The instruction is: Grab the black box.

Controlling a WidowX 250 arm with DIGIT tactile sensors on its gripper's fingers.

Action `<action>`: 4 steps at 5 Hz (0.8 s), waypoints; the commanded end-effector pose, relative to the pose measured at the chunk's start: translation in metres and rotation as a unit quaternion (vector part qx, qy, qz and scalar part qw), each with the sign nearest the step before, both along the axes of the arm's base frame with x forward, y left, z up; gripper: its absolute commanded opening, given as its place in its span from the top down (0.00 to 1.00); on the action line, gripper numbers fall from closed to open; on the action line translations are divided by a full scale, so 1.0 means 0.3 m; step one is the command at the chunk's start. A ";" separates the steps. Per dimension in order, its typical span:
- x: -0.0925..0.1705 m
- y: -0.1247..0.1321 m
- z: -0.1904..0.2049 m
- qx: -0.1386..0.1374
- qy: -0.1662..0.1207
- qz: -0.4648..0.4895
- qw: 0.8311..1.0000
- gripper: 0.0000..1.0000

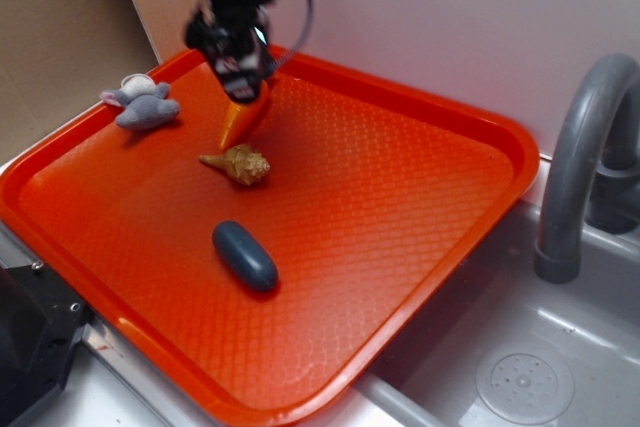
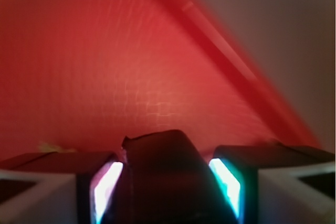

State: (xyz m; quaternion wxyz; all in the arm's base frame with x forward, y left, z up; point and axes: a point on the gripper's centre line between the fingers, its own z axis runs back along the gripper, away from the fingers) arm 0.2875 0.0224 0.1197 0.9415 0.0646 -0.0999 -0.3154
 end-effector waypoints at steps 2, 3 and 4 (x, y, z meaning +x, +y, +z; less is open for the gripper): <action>-0.223 -0.071 0.522 -0.006 -0.019 0.371 0.929 1.00; -0.199 -0.071 0.531 -0.003 -0.005 0.484 0.875 1.00; -0.201 -0.070 0.515 -0.001 0.007 0.501 0.866 1.00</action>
